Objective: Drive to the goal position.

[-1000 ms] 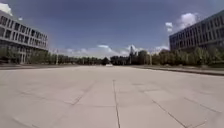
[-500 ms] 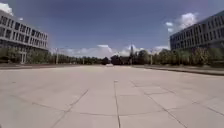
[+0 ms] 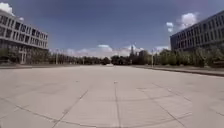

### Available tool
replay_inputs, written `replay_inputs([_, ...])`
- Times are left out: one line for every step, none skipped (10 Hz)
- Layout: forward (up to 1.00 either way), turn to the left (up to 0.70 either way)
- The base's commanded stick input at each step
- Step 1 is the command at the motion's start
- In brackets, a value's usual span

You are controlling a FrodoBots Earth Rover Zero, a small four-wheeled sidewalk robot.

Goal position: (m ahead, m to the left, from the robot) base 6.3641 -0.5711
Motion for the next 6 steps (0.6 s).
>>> replay_inputs([0.5,0.01])
replay_inputs([0.5,0.01])
replay_inputs([0.5,0.01])
replay_inputs([0.5,0.01])
replay_inputs([0.5,0.01])
replay_inputs([0.5,0.01])
